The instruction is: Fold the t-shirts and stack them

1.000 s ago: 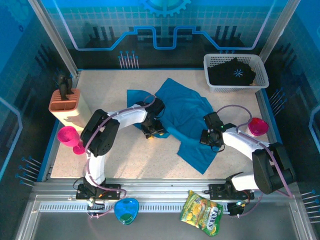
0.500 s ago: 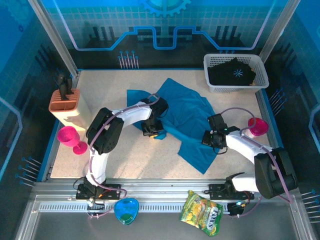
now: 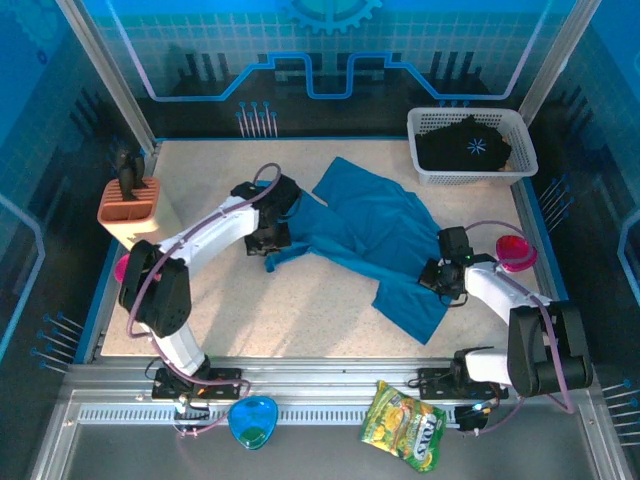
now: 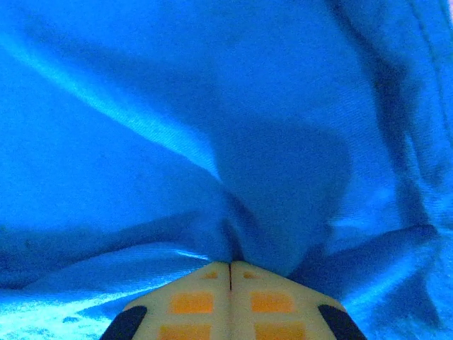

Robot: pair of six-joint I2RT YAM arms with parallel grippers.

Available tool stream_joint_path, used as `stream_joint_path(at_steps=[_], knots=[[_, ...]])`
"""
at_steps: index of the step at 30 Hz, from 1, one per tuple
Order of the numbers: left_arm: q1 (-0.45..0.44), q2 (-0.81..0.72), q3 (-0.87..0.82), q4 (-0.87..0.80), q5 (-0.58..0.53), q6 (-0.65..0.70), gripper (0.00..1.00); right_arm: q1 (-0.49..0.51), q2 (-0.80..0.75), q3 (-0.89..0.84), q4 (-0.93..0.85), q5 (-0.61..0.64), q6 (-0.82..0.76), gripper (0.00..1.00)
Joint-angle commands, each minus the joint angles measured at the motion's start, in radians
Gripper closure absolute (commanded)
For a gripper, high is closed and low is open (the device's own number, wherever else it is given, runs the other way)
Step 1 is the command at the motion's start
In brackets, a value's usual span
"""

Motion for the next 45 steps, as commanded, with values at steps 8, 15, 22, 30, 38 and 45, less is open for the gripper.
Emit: stream_joint_path(at_steps=[8, 15, 22, 30, 38, 45], knots=[[0.049, -0.112, -0.113, -0.203, -0.088, 0.037, 1.00, -0.051, 0.001, 0.058, -0.096, 0.062, -0.053, 1.00], [0.047, -0.142, -0.196, -0.188, -0.026, 0.014, 0.56, -0.058, 0.024, 0.080, -0.122, 0.059, -0.091, 1.00], [0.045, -0.175, -0.133, -0.225, -0.052, 0.022, 0.35, -0.058, -0.009, 0.105, -0.161, -0.007, -0.145, 0.84], [0.055, 0.051, 0.149, -0.050, -0.012, 0.093, 0.37, -0.039, -0.051, 0.228, -0.164, -0.113, -0.203, 0.57], [0.117, 0.536, 0.556, 0.044, 0.088, 0.079, 0.49, -0.015, 0.153, 0.389, -0.104, -0.132, -0.204, 0.63], [0.172, 0.609, 0.510, 0.054, 0.028, 0.031, 0.50, -0.008, 0.286, 0.412, 0.017, -0.116, -0.073, 0.72]])
